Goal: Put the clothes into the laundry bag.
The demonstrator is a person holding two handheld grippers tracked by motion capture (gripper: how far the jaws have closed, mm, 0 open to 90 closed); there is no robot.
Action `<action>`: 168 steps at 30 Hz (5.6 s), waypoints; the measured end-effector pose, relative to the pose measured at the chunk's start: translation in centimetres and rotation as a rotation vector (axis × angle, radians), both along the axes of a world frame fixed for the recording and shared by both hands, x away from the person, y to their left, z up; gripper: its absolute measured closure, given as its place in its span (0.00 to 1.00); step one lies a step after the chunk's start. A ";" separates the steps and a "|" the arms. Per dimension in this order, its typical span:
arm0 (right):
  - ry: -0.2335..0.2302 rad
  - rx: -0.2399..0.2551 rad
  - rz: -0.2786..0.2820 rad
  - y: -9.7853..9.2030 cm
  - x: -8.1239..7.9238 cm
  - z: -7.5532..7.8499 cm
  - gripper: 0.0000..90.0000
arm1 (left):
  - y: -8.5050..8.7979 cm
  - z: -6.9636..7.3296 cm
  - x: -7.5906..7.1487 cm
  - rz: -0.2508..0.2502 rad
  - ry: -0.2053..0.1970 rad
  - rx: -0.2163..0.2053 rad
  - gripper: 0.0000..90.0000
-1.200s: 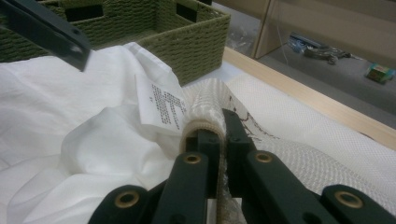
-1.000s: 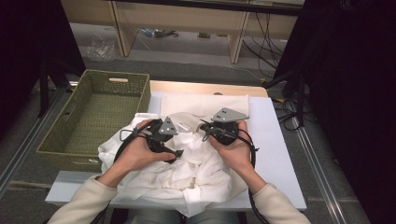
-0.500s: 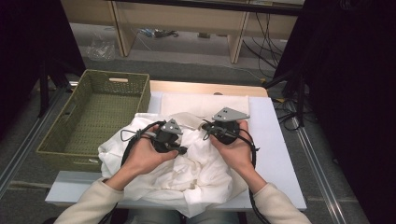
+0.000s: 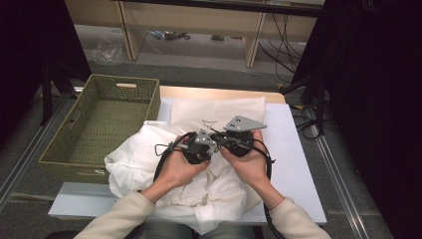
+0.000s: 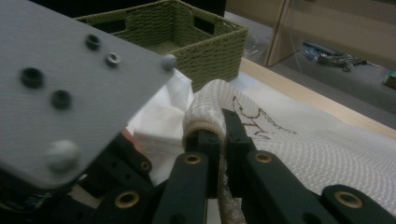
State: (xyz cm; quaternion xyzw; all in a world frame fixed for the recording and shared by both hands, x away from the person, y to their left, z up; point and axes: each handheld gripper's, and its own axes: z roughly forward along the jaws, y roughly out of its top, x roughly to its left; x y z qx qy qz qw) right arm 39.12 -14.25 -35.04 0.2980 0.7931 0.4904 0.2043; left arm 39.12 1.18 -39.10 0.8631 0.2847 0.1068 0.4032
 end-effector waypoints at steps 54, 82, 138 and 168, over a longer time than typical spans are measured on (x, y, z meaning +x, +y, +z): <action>0.013 -0.060 -0.075 -0.7 0.9 -0.9 0.99 | 2.0 4.3 -2.0 -0.098 0.032 0.020 0.93; 0.028 -0.054 -0.046 -0.4 0.7 -0.7 0.99 | 6.6 1.8 -0.8 -0.008 -0.117 0.176 0.25; 0.037 -0.046 -0.050 -0.9 0.9 -0.6 0.99 | 2.2 3.1 -2.3 -0.056 -0.146 0.053 0.29; 0.050 -0.055 -0.051 -0.7 0.9 -0.8 0.99 | 4.0 -1.4 0.0 -0.072 0.137 0.219 0.92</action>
